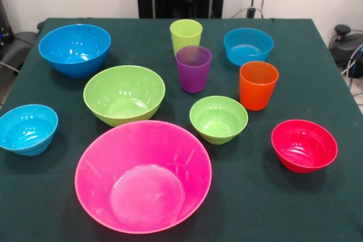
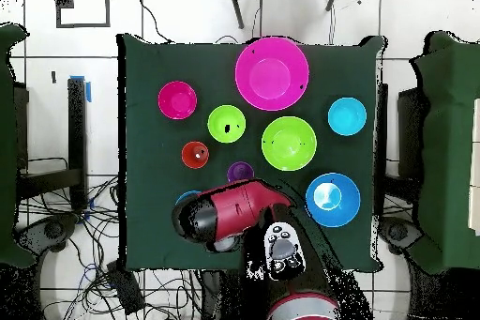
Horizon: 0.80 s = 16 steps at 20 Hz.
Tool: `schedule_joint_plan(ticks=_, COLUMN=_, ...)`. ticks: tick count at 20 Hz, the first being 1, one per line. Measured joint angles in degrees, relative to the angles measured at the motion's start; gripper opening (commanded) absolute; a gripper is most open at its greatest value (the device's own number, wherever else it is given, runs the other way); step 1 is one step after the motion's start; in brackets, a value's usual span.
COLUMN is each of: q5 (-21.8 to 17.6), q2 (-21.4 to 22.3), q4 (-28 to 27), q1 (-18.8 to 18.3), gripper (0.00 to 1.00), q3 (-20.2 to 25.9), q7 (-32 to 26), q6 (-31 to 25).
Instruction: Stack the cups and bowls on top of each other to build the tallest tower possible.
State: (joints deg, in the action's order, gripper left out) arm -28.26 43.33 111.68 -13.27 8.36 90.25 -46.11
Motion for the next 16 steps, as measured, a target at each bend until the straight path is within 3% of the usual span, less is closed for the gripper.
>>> schedule_joint_plan(ticks=16, q5=3.0, q2=-5.5, q4=-5.5, q1=-0.1, gripper=1.0, q3=-0.6, q7=0.0, q6=-7.0)
